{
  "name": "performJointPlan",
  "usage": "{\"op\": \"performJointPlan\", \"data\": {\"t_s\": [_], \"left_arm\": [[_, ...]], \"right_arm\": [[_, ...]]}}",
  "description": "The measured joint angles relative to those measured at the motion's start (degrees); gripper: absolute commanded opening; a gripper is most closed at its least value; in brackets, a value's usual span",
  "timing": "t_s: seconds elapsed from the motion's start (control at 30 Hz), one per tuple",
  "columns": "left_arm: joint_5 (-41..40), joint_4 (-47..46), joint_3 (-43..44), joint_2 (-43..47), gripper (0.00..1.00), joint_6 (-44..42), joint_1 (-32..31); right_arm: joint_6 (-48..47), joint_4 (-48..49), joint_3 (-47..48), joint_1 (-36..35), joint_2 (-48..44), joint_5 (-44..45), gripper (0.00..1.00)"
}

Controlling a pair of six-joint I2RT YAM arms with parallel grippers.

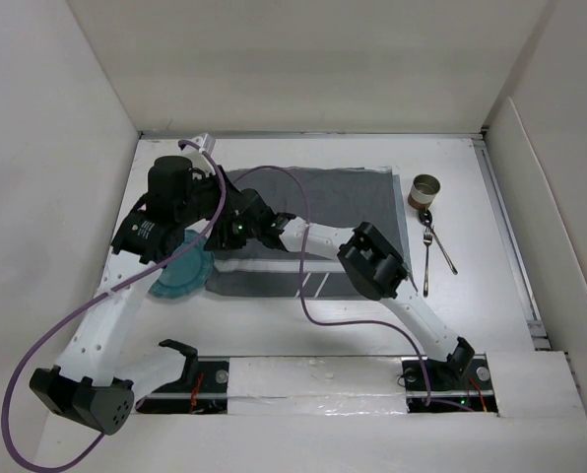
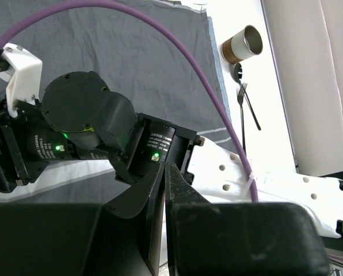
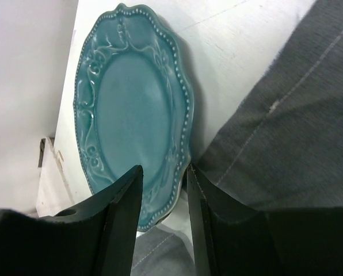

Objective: Set the dinner table for one person

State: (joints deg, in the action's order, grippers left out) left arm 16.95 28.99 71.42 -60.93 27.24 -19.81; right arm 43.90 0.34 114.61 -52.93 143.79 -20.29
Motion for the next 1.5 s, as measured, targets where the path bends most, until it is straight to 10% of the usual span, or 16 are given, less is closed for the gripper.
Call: {"op": "performJointPlan", "data": {"t_s": [0.33, 0.5, 0.7, 0.9, 1.27, 1.5], "left_arm": [[0.15, -0.02, -0.02, 0.0, 0.02, 0.0, 0.0], [0.39, -0.09, -0.2, 0.0, 0.02, 0.0, 0.0], [0.42, -0.15, -0.68, 0.02, 0.02, 0.0, 0.0], [-3.43, 2.05, 1.64, -0.55, 0.02, -1.31, 0.0], [-9.7, 3.21, 26.38, -4.37, 0.45, -1.99, 1.03], [-10.73, 0.61, 24.7, -1.16, 0.57, -0.81, 2.93]], "right_arm": [[2.16, 0.11, 3.76, -1.18, 4.13, -2.86, 0.34], [4.5, 1.46, 4.79, -2.01, 5.7, -4.52, 0.45], [9.16, 3.23, 4.72, -2.36, 6.8, -5.64, 0.0], [16.13, 12.31, 2.6, -2.58, 6.86, -8.04, 0.0], [26.8, 22.49, -6.82, 0.24, 2.12, -9.79, 0.0], [26.77, 24.15, -18.86, 7.5, -13.14, -11.04, 0.0]]}}
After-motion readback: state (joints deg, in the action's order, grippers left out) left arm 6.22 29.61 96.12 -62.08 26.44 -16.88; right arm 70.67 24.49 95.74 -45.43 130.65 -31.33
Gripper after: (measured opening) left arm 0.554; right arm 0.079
